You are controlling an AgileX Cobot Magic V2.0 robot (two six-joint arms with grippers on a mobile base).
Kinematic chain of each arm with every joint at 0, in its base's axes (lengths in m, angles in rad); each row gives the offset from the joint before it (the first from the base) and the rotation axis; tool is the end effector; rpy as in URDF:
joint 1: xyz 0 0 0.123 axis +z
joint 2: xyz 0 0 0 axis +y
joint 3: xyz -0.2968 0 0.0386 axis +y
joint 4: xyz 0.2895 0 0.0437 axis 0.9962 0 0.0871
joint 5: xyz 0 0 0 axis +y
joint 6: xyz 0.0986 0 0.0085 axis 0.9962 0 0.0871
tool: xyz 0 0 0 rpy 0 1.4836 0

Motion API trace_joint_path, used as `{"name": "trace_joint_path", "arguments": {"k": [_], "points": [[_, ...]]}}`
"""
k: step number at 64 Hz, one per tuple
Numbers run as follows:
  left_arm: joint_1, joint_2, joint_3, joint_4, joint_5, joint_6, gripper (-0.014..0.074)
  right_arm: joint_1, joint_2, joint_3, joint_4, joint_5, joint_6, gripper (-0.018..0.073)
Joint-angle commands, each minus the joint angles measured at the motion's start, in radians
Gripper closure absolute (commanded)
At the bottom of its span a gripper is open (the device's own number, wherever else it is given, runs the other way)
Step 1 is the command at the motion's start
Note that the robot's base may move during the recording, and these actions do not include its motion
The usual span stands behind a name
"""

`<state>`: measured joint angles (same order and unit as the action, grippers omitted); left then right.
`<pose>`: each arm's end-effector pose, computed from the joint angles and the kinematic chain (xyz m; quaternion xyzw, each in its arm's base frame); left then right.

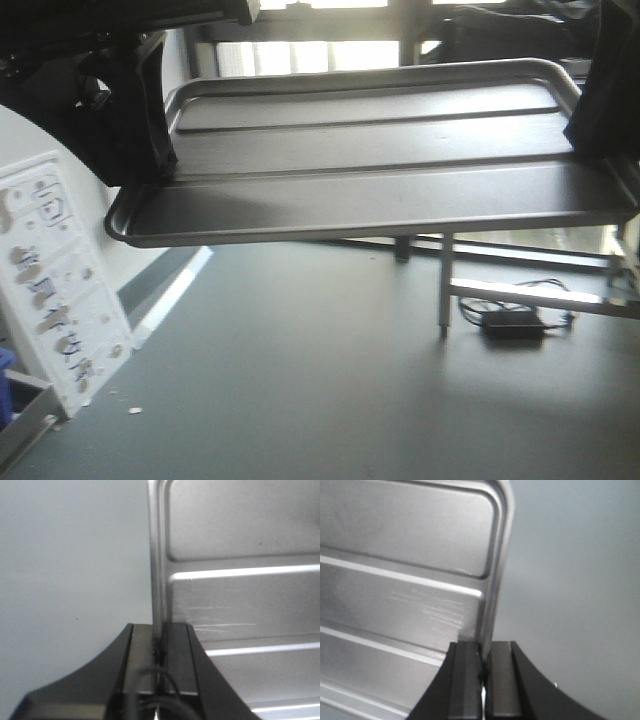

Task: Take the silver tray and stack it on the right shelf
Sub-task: 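Hold the tray level in both grippers while the base drives to another shelf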

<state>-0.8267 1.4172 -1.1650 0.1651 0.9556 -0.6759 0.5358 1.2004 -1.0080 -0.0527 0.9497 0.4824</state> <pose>0.2313 -0.2317 0.3042 0.1044 0.9663 -0.0961 0.2146 0.2341 0.1341 0.3151 -0.0352 0.9660 0.1028 0.2347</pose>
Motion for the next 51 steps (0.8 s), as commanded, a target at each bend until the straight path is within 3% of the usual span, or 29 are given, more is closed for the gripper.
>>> {"name": "trace_joint_path", "arguments": {"k": [1,51], "points": [[-0.009,-0.032,-0.024,0.036,0.007,0.021,0.0689,-0.003,-0.025,-0.026,-0.035,-0.049,-0.017,0.0503],[-0.009,-0.032,-0.024,0.036,0.007,0.021,0.0689,-0.003,-0.025,-0.026,-0.035,-0.049,-0.017,0.0503]]}}
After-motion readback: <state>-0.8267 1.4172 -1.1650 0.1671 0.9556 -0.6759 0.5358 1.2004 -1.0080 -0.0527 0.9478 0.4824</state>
